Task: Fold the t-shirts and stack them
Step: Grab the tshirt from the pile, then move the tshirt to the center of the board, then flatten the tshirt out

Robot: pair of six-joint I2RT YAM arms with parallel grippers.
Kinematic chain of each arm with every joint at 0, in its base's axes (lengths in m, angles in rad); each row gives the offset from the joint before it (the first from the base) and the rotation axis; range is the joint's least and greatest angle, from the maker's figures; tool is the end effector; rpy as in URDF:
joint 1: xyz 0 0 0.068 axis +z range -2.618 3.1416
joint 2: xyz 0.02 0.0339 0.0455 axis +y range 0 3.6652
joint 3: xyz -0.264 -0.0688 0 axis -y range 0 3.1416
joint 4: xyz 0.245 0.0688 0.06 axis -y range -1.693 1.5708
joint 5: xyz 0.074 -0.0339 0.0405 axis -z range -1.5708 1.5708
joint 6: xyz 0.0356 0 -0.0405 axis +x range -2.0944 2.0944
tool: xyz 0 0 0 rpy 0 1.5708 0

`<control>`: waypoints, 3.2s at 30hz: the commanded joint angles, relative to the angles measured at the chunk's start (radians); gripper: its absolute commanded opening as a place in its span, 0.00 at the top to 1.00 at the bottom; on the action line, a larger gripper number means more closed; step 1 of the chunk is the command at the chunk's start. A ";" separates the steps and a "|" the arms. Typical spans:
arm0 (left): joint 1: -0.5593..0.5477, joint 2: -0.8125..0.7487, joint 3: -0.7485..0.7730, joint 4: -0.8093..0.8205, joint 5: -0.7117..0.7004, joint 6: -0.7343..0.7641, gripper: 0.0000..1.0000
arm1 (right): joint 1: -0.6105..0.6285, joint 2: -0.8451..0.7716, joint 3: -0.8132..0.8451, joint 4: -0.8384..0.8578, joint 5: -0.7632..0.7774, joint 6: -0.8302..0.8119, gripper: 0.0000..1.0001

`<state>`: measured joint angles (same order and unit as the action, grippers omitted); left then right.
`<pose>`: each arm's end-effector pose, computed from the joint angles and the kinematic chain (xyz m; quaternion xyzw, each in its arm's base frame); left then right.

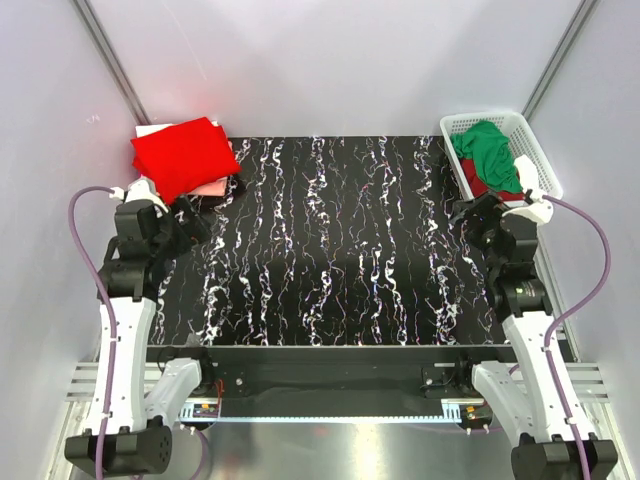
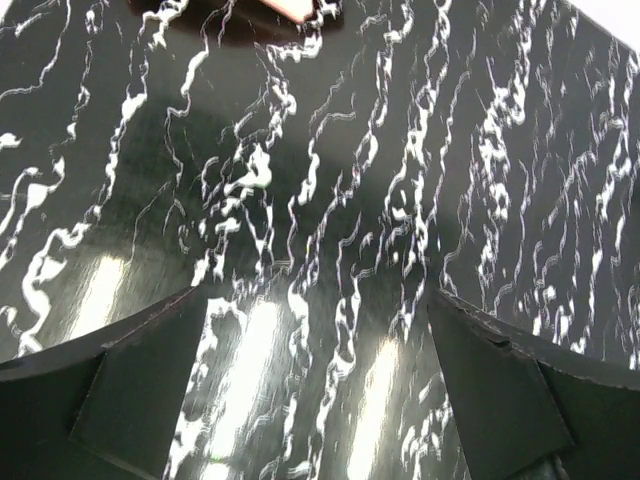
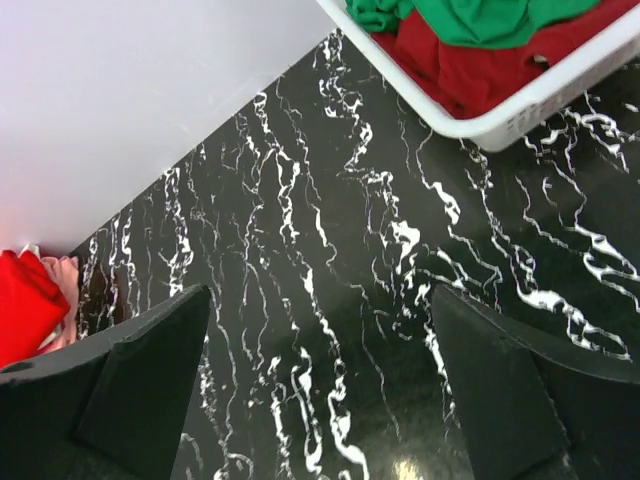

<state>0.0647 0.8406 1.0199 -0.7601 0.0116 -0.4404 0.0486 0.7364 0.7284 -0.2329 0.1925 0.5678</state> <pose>0.1656 0.0103 0.3528 -0.2172 0.8527 -0.0937 0.4657 0.1758 0.0017 0.3229 0.2584 0.7418 0.1142 0.6082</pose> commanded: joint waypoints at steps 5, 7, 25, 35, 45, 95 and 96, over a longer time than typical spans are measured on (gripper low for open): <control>-0.013 -0.044 -0.009 -0.113 0.183 0.144 0.01 | 0.004 0.015 0.238 -0.069 0.041 -0.021 0.00; -0.014 -0.047 -0.024 -0.134 0.095 0.131 0.01 | 0.002 0.130 0.371 -0.187 0.089 -0.042 0.00; -0.014 -0.210 -0.096 -0.090 -0.009 0.049 0.01 | -0.219 1.202 1.284 -0.647 -0.001 -0.103 0.04; 0.012 -0.299 -0.106 -0.076 -0.009 0.049 0.01 | -0.246 1.564 1.659 -0.758 0.034 -0.143 0.15; 0.020 -0.298 -0.107 -0.077 -0.009 0.046 0.01 | -0.262 1.730 1.813 -0.763 0.007 -0.138 0.35; -0.028 -0.245 -0.102 -0.162 0.099 -0.067 0.01 | 0.392 0.634 0.578 -0.507 -0.249 -0.010 0.00; -0.043 -0.244 -0.110 -0.168 0.096 -0.083 0.02 | 0.390 0.612 0.536 -0.490 -0.254 0.006 0.00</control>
<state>0.0666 0.6147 0.9062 -0.9123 0.0551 -0.4465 0.4339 1.4986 1.3712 -0.8589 -0.0227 0.5060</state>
